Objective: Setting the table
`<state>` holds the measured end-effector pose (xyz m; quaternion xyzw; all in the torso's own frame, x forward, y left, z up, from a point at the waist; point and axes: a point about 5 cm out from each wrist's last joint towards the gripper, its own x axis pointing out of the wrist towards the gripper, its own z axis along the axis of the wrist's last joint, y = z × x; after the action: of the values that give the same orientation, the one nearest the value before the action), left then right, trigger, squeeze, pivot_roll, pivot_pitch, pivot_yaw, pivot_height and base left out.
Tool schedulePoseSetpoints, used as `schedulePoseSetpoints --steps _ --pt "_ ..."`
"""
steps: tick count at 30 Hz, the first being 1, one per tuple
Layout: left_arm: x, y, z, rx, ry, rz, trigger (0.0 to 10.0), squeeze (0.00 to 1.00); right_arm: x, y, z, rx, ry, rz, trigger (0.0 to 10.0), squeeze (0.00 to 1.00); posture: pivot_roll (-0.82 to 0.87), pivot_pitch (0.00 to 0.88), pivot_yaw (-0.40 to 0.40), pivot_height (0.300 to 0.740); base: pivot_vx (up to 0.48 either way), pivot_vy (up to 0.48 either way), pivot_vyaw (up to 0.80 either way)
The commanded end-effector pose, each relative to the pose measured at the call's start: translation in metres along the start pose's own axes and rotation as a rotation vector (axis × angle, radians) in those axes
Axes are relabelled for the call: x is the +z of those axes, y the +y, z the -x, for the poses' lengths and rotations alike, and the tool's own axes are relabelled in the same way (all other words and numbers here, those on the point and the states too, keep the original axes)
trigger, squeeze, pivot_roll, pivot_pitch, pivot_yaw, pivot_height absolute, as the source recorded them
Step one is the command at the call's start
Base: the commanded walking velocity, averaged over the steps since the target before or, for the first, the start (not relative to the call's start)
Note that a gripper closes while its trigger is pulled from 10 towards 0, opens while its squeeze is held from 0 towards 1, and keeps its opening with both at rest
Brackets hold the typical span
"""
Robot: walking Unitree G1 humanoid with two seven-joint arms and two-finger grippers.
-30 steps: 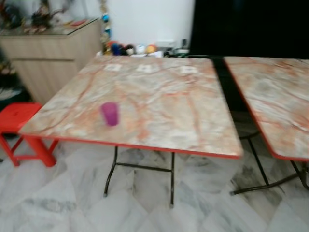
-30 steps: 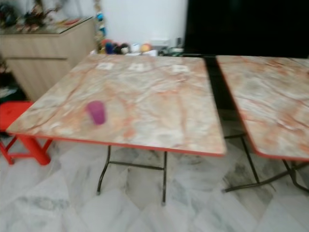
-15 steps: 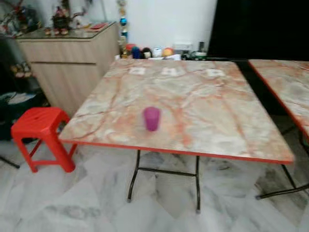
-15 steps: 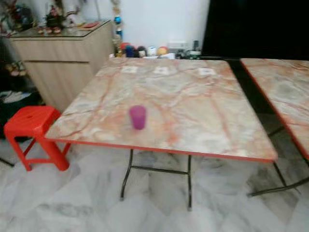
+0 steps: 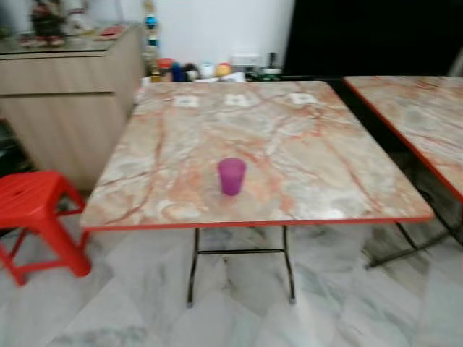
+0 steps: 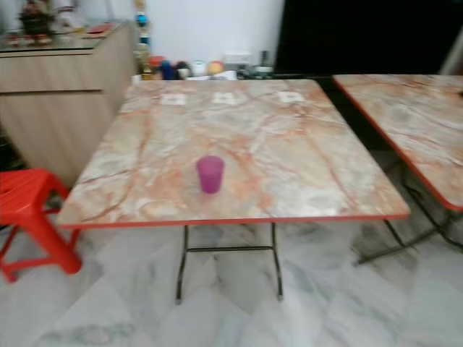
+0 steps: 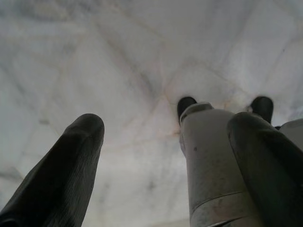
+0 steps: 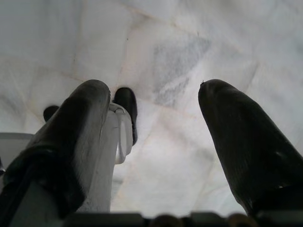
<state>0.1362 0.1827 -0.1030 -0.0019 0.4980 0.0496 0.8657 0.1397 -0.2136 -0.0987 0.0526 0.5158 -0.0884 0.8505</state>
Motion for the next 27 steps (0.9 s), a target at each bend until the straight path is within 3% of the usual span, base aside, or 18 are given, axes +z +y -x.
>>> schedulePoseSetpoints --steps 1,6,8,13,23,27 --pt "-0.005 -0.003 0.001 -0.012 0.019 -0.002 10.0 0.00 -0.002 -0.002 0.000 -0.003 0.010 0.004 10.0 0.00 0.01 0.000 -0.015 0.740 0.000 0.000 -0.79" --pt "-0.004 -0.003 0.001 -0.013 0.008 0.002 10.0 0.00 -0.002 -0.002 0.000 -0.001 0.011 0.009 10.0 0.00 0.02 0.000 -0.013 0.740 0.000 0.000 -0.79" --pt "-0.003 -0.002 0.001 -0.011 0.007 -0.044 10.0 0.00 -0.002 -0.001 0.000 0.001 0.011 0.012 10.0 0.00 0.02 0.000 -0.011 0.740 0.000 0.000 -0.79" --pt "-0.003 -0.001 0.001 -0.009 0.008 -0.049 10.0 0.00 -0.002 -0.001 0.000 0.004 0.009 0.012 10.0 0.00 0.02 0.000 -0.010 0.740 0.000 -0.427 -0.79" --pt "0.001 0.001 0.001 0.018 -0.033 -0.046 10.0 0.00 0.001 0.001 0.000 0.011 -0.005 0.018 10.0 0.00 0.02 0.000 -0.011 0.740 0.000 0.000 0.00" --pt "0.007 0.002 0.001 0.055 -0.098 -0.063 10.0 0.00 0.002 0.000 0.000 0.011 -0.010 0.015 10.0 0.00 0.04 0.000 -0.018 0.740 0.000 0.000 0.00"
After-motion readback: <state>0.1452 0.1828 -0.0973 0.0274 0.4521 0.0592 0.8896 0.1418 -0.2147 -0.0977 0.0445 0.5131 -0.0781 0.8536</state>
